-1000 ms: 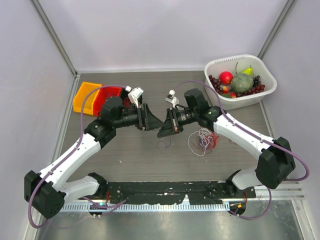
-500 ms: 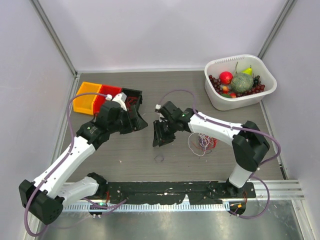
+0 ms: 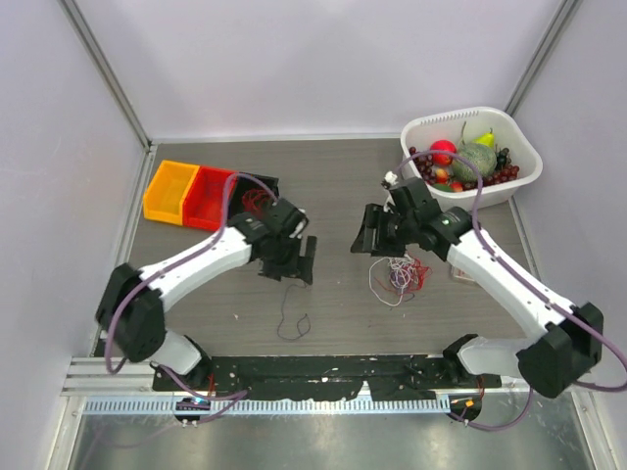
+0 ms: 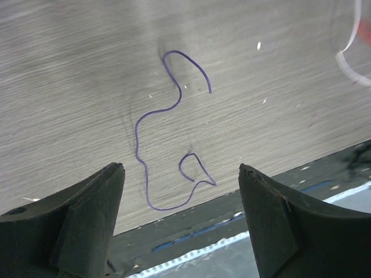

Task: Untangle the cables

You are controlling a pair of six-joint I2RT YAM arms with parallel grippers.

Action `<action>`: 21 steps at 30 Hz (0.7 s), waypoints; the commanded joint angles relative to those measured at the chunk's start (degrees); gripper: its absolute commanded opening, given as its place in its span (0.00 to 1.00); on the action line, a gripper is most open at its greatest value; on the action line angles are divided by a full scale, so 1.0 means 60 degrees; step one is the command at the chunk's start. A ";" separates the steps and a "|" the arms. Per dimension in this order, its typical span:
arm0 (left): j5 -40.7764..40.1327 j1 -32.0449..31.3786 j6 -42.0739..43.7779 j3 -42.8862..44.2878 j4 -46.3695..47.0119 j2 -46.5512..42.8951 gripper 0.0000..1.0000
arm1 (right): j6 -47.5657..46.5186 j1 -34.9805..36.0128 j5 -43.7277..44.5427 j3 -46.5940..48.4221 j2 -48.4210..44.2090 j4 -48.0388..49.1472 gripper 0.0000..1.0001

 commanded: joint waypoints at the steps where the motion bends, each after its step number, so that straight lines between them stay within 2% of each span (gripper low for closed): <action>1: -0.0729 -0.1126 0.1607 0.1293 -0.1252 0.1546 0.84 | -0.0276 -0.0105 0.0221 -0.0705 -0.0894 -0.0635 0.59; 5: -0.0730 -0.1669 0.2605 0.1910 -0.1751 0.2486 0.84 | -0.0056 -0.0120 0.0192 -0.1277 -0.1408 -0.0533 0.59; 6: -0.1165 -0.1844 0.2606 0.1983 -0.1868 0.2560 0.83 | 0.0002 -0.0120 0.0206 -0.1379 -0.1495 -0.0504 0.59; 12: -0.1549 -0.3147 0.2634 0.1443 -0.1723 0.2472 0.84 | -0.0012 -0.0120 0.0206 -0.1453 -0.1613 -0.0459 0.59; 17: -0.2280 -0.3633 0.3761 0.1456 -0.1999 0.2677 0.86 | -0.0129 -0.0134 0.0177 -0.1365 -0.1555 -0.0445 0.59; 19: -0.2619 -0.3633 0.3880 0.1617 -0.2292 0.2867 0.83 | -0.0202 -0.0149 0.0134 -0.1336 -0.1497 -0.0430 0.59; 21: -0.2169 -0.3648 0.3662 0.1734 -0.2280 0.3101 0.78 | -0.0217 -0.0134 0.0133 -0.1307 -0.1467 -0.0474 0.59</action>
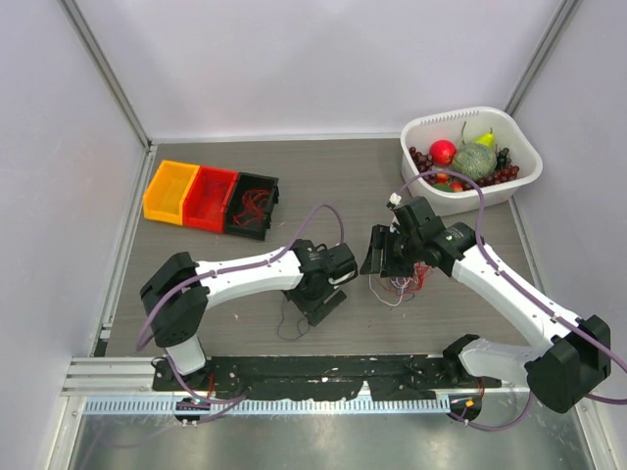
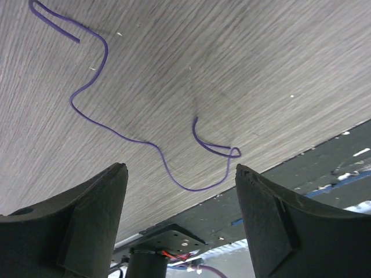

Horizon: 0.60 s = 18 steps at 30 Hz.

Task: Untangle the cables

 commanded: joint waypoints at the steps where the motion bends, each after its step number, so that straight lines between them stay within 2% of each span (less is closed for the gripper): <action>1: 0.0124 0.0068 0.0233 0.0303 -0.0276 0.0446 0.77 | -0.0162 0.0022 0.0024 0.0256 -0.0141 0.0200 0.59; 4: 0.0888 0.0068 -0.0148 0.0347 0.0236 0.0666 0.74 | -0.0148 0.0008 0.0009 0.0344 -0.0039 0.0200 0.58; 7: 0.1036 0.0068 -0.0295 0.0625 0.0326 0.1061 0.60 | -0.0133 0.0008 -0.0020 0.0432 -0.0053 0.0200 0.58; 11: 0.1489 0.0053 -0.0237 0.0830 0.0370 0.1369 0.56 | -0.0162 0.0008 0.0009 0.0388 -0.0155 0.0141 0.58; 16: 0.1550 0.0053 -0.0237 0.0729 0.0341 0.1473 0.42 | -0.0148 0.0008 0.0082 0.0300 -0.0316 0.0097 0.57; 17: 0.1447 0.0068 -0.0280 0.0684 0.0326 0.1415 0.42 | -0.0148 0.0008 0.0097 0.0271 -0.0302 0.0112 0.57; 18: 0.1330 0.0068 -0.0310 0.0655 0.0311 0.1342 0.46 | -0.0133 0.0008 0.0112 0.0256 -0.0345 0.0097 0.58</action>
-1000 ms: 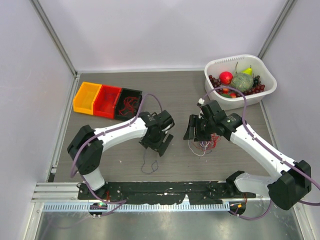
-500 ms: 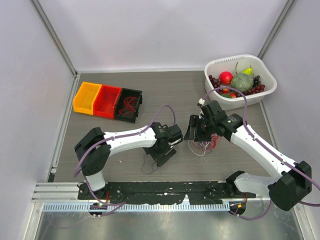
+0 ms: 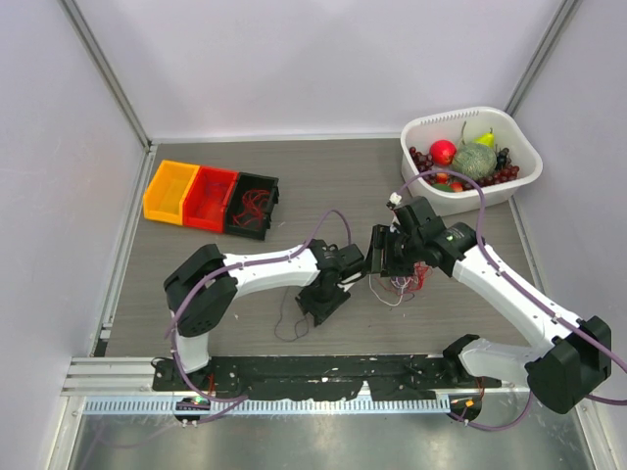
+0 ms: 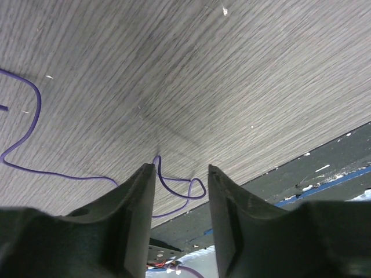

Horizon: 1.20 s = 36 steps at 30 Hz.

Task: Untangle the cables

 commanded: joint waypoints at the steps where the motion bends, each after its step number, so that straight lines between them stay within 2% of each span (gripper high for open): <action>1: -0.0066 -0.0009 -0.0168 0.0083 0.0034 -0.0229 0.53 | -0.0075 0.0008 0.0112 0.0195 -0.0360 0.0115 0.57; 3: -0.0459 0.0006 -0.0197 0.0053 -0.0024 -0.0419 0.72 | -0.0060 0.0022 0.0112 0.0150 -0.0375 0.0101 0.57; 4: -0.0549 0.0006 -0.0241 0.0024 -0.0068 -0.0478 0.74 | -0.0089 0.0022 0.0112 0.0136 -0.0375 0.0115 0.57; 7: -0.0623 -0.0009 -0.0460 -0.0063 -0.0112 -0.0596 0.73 | -0.0075 0.0008 0.0097 0.0121 -0.0331 0.0188 0.57; 11: -0.0287 0.0006 -0.0885 -0.0619 0.0282 -0.0771 0.56 | -0.0090 0.0008 0.0053 0.0179 -0.0229 0.0276 0.57; 18: -0.0272 0.0006 -0.1091 -0.0928 0.0488 -0.0816 0.53 | -0.0133 0.0008 0.0039 0.0253 -0.0141 0.0306 0.57; 20: -0.0286 -0.0009 -0.1032 -0.0884 0.0503 -0.0787 0.42 | -0.0134 0.0022 0.0009 0.0267 -0.0111 0.0321 0.57; 22: -0.0417 -0.0009 -0.0930 -0.0709 0.0372 -0.0728 0.27 | -0.0134 0.0008 -0.0005 0.0326 -0.0068 0.0306 0.57; 25: -0.1016 0.0006 -0.0900 -0.0431 0.0153 -0.0946 0.04 | -0.0119 0.0007 0.0053 0.0355 -0.0141 0.0277 0.57; 26: -0.1309 0.0006 -0.0915 -0.0285 0.0050 -0.1093 0.00 | -0.0119 0.0008 0.0097 0.0355 -0.0155 0.0248 0.57; 30: -0.2160 0.0210 -0.1017 0.0301 -0.0214 -0.1985 0.00 | -0.0090 -0.0007 0.0185 0.0297 -0.0229 0.0204 0.57; 36: -0.2250 0.1614 -0.1310 0.1092 -0.0200 -0.3538 0.00 | -0.0148 0.0022 0.0214 0.0384 -0.0083 0.0218 0.57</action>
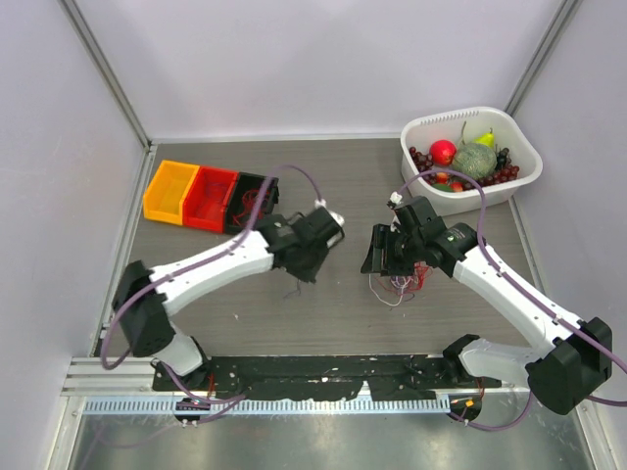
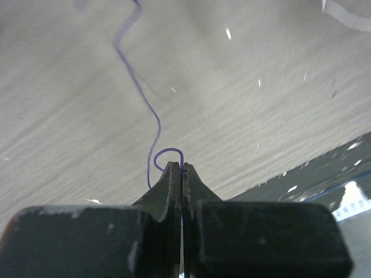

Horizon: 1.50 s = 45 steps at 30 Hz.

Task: Untangle the cables

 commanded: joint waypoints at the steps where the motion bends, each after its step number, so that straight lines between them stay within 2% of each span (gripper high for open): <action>1: -0.0472 0.1219 -0.0320 0.0929 -0.0084 -0.1419 0.00 | -0.0134 0.0008 0.0156 0.0428 0.0023 0.0189 0.57; 6: -0.0135 0.2552 -0.0218 0.2011 0.0121 -0.2153 0.00 | -0.0265 -0.0007 0.0142 0.0604 0.0169 0.0131 0.57; 11: 0.0085 0.4061 -0.0159 0.3374 0.0180 -0.2140 0.00 | -0.0368 -0.0007 0.0098 0.0853 0.0346 -0.0001 0.57; 18: -0.0455 0.5497 -0.0085 0.5015 0.0589 -0.1993 0.00 | -0.0558 -0.0007 0.0054 0.1204 0.0536 -0.0279 0.56; 23: -0.0735 0.6434 0.0148 0.5733 0.1439 -0.1935 0.00 | -0.0676 -0.0036 -0.0048 0.1409 0.0916 -0.0483 0.56; 33: -0.1131 0.7373 0.0999 0.7785 0.1616 -0.0339 0.00 | -0.0998 -0.0080 -0.0224 0.1600 0.1239 -0.0704 0.56; 38: -0.0896 0.7652 0.0998 0.8093 0.1996 0.0291 0.00 | -0.1027 -0.0095 -0.0108 0.1761 0.1093 -0.0865 0.56; 45: -0.0399 0.8574 0.0707 0.8007 0.2611 0.1054 0.00 | -0.0852 -0.0154 -0.0063 0.1717 0.1195 -0.0982 0.56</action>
